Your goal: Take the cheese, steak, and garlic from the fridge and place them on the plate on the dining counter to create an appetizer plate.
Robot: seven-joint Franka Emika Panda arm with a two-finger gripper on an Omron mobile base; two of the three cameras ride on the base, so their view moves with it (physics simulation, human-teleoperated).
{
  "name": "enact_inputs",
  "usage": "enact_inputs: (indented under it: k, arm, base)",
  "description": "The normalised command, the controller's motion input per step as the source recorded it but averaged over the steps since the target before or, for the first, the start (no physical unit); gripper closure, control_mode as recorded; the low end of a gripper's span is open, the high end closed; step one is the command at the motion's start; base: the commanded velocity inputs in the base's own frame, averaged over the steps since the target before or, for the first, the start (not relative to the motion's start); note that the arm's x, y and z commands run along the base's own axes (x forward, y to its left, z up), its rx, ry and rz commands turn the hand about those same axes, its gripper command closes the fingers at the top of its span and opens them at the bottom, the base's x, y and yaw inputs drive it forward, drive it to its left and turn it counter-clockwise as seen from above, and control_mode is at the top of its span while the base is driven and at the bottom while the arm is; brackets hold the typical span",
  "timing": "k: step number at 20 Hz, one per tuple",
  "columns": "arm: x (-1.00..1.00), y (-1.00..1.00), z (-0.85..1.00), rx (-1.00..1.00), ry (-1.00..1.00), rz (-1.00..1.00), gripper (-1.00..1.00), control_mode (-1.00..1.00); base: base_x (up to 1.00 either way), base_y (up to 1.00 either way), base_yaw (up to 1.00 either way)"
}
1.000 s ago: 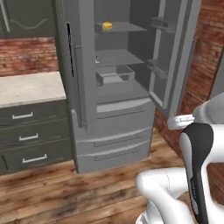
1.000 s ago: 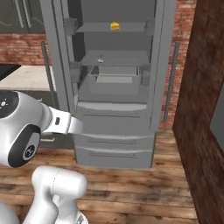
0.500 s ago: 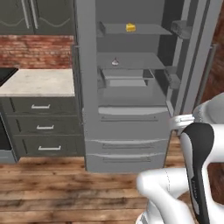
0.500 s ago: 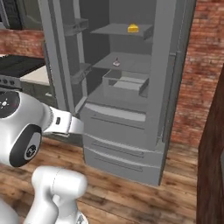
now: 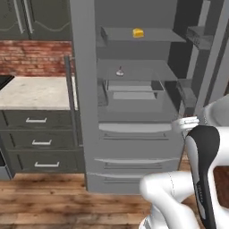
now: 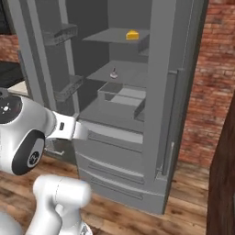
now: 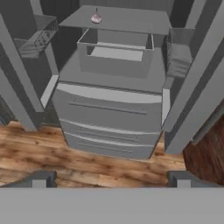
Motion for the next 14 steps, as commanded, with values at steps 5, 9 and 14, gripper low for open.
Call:
enact_inputs:
  k: [5, 9, 14]
  arm:
    - [0.00, 0.00, 0.00, 0.00, 0.00, 0.00, -1.00, 1.00]
    - [0.00, 0.00, 0.00, 0.00, 0.00, 0.00, -1.00, 1.00]
    - [0.00, 0.00, 0.00, 0.00, 0.00, 0.00, -1.00, 1.00]
  base:
    - [0.97, 0.14, 0.00]
    - [0.96, 0.07, 0.00]
    - [0.84, 0.00, 0.00]
